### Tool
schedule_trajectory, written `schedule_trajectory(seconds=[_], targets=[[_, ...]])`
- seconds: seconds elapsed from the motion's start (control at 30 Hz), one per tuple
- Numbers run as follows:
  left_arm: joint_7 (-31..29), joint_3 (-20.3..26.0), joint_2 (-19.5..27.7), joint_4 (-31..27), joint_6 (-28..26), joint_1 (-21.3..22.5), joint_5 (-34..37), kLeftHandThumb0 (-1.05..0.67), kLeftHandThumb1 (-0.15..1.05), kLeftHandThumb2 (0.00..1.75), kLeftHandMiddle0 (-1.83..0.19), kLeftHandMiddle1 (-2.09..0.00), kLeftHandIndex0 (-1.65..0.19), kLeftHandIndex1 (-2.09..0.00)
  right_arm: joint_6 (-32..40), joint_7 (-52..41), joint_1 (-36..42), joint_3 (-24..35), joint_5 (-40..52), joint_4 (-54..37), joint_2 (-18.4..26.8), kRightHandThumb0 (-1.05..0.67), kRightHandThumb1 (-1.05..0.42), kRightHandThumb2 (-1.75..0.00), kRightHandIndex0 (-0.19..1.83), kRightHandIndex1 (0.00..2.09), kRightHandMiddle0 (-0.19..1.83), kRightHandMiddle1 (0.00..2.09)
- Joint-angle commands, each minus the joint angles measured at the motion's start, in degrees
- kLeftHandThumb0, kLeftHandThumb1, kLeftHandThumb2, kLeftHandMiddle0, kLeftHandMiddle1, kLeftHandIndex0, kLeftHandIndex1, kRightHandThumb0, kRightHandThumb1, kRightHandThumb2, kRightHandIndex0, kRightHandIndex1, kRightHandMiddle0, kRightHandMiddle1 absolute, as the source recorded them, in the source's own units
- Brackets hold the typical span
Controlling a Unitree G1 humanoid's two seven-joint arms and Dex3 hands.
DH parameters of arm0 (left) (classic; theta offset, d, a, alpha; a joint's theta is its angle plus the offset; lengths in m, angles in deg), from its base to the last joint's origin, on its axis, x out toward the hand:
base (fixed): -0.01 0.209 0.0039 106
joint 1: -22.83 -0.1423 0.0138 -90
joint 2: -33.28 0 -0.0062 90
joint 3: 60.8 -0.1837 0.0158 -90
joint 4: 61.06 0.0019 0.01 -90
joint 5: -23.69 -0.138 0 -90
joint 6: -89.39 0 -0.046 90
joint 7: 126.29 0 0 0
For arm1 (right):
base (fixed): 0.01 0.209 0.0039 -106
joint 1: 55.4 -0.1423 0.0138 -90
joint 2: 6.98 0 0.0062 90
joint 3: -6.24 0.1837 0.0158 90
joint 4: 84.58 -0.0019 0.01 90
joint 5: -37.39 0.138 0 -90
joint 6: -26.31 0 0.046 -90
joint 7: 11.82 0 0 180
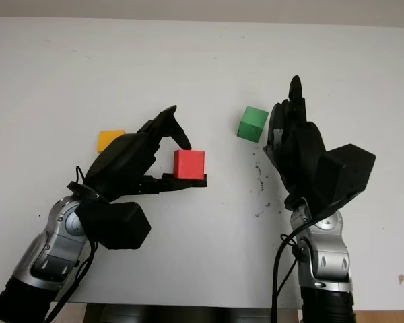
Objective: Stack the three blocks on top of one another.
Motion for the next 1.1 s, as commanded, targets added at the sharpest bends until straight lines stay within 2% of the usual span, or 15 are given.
schedule_trajectory(seconds=[0.0,0.13,0.43,0.57,0.7,0.83,0.93,1.0,1.03,1.07], targets=[[-0.9,0.1,0.1,-1.5,-0.1,-1.0,1.3,-0.41,1.05,0.24,-0.02,-0.05,0.08,-2.09,0.3,0.1,0.3,0.3,0.2,-1.0,0.0,-0.68,-1.05,-0.69,-0.19,0.00,-0.19,0.00],[-3.6,0.5,0.7,-2.0,-0.7,-1.2,4.4,-0.41,1.05,0.24,0.00,-0.05,0.04,-2.09,0.5,0.2,0.4,0.2,0.1,-1.1,0.1,-0.68,-1.05,-0.70,-0.19,0.00,-0.19,0.00],[-5.4,1.1,0.4,-3.4,-2.4,-1.8,9.3,-0.42,1.05,0.23,0.00,-0.06,-0.03,-2.09,0.8,0.2,0.5,0.3,0.2,-1.2,0.0,-0.67,-1.05,-0.71,-0.19,0.00,-0.19,0.00],[-1.6,-0.2,1.0,-3.1,-2.5,-1.8,3.0,-0.42,1.05,0.25,0.00,-0.06,0.10,-2.09,0.7,0.3,0.7,0.2,-0.1,-1.3,0.1,-0.68,-1.05,-0.71,-0.19,0.00,-0.19,0.00],[4.3,-1.8,0.6,-0.7,-1.6,-1.3,-4.5,-0.41,1.05,0.25,-0.03,-0.06,0.11,-2.03,0.6,0.2,0.8,0.2,-0.3,-1.3,0.2,-0.68,-1.05,-0.72,-0.19,0.00,-0.19,0.00],[8.5,-2.9,0.4,2.6,0.0,-0.9,-7.7,-0.37,1.05,0.25,-0.02,-0.05,0.12,-2.01,0.7,0.2,1.3,0.3,-0.1,-1.8,0.1,-0.68,-1.05,-0.71,-0.19,0.00,-0.19,0.00],[7.8,-3.3,0.4,3.3,-0.3,-0.7,-8.1,-0.37,1.05,0.27,-0.01,-0.05,0.16,-1.99,0.6,0.1,1.5,0.4,0.0,-2.0,0.1,-0.68,-1.05,-0.70,-0.19,0.00,-0.19,0.00],[4.9,-3.7,1.0,2.7,-1.7,-0.4,-8.3,-0.39,1.05,0.30,0.03,-0.04,0.18,-1.87,0.6,0.2,1.6,0.4,-0.1,-2.0,0.1,-0.68,-1.05,-0.70,-0.19,0.00,-0.19,0.00],[3.5,-3.8,1.3,2.5,-2.1,-0.3,-8.4,-0.43,1.05,0.31,0.07,-0.03,0.19,-1.64,0.6,0.1,1.6,0.4,-0.1,-2.0,0.2,-0.68,-1.05,-0.70,-0.19,0.00,-0.19,0.00],[1.9,-4.0,1.6,2.2,-2.6,-0.1,-8.3,-0.46,1.05,0.31,0.09,-0.03,0.19,-1.49,0.7,0.1,1.6,0.4,0.0,-2.1,0.2,-0.68,-1.05,-0.70,-0.19,0.00,-0.19,0.00]])
